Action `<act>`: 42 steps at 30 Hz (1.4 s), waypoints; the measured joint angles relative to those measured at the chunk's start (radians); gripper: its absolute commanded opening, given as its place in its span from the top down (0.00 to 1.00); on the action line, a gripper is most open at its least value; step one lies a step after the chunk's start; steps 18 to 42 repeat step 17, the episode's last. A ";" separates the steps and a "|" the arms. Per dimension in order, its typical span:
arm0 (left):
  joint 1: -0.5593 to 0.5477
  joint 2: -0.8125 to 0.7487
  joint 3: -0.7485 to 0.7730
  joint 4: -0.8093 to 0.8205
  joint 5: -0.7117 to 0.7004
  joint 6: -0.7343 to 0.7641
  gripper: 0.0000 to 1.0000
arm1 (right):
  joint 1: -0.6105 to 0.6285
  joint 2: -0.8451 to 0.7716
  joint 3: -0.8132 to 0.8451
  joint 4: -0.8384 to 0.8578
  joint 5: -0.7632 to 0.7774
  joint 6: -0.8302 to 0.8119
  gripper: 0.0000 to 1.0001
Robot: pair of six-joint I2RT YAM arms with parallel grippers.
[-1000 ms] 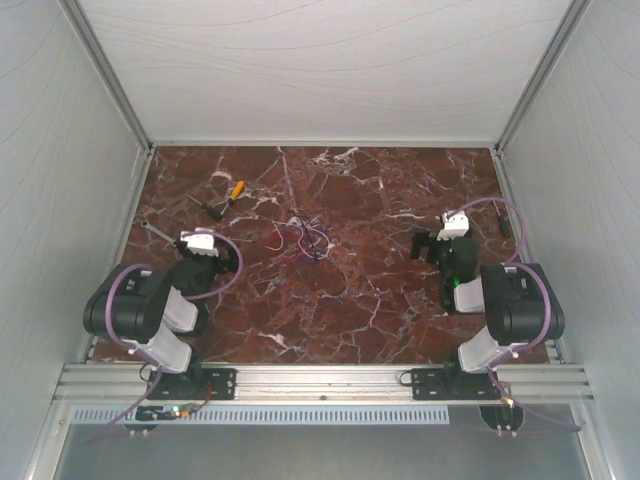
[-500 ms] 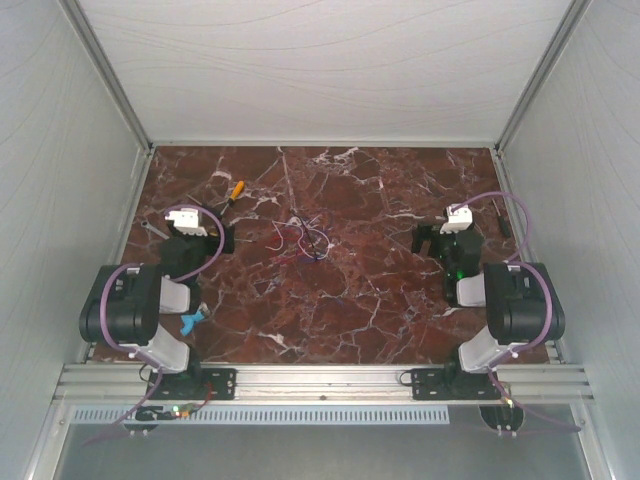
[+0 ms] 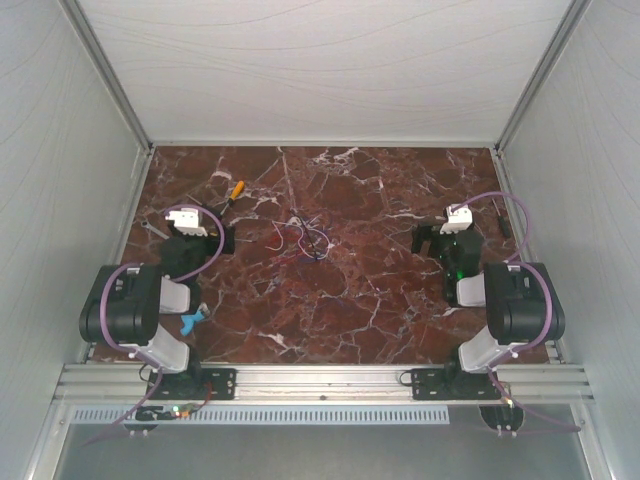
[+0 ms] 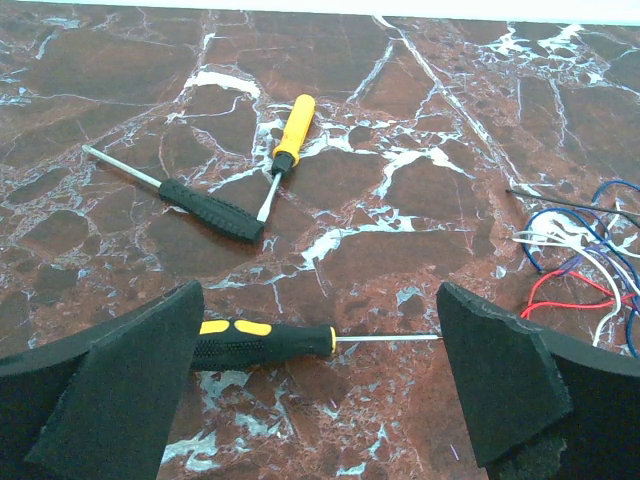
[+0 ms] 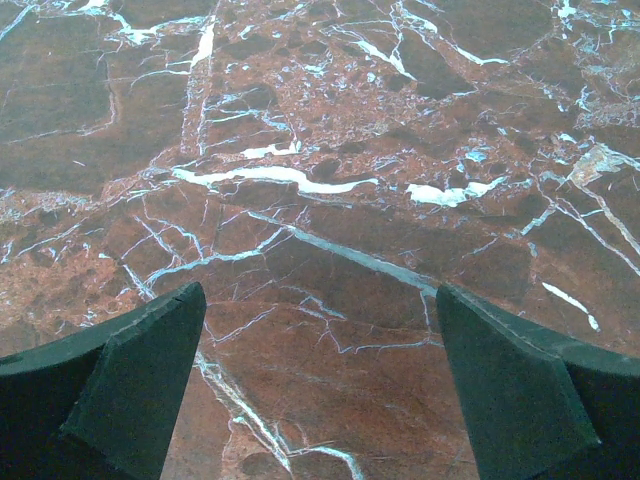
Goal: Zip-tie the wires
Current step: Reset both arms
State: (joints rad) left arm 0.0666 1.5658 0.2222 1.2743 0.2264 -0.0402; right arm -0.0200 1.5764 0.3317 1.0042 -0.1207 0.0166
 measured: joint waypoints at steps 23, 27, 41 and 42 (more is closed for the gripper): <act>0.000 0.000 0.000 0.000 0.001 -0.002 0.00 | 0.000 0.000 0.000 -0.007 0.000 0.000 0.02; 0.000 0.000 0.000 0.000 0.001 -0.002 0.00 | 0.000 0.000 0.000 -0.007 0.000 0.000 0.02; 0.000 0.000 0.000 0.000 0.001 -0.002 0.00 | 0.000 0.000 0.000 -0.007 0.000 0.000 0.02; 0.000 0.000 0.000 0.000 0.001 -0.002 0.00 | 0.000 0.000 0.000 -0.007 0.000 0.000 0.02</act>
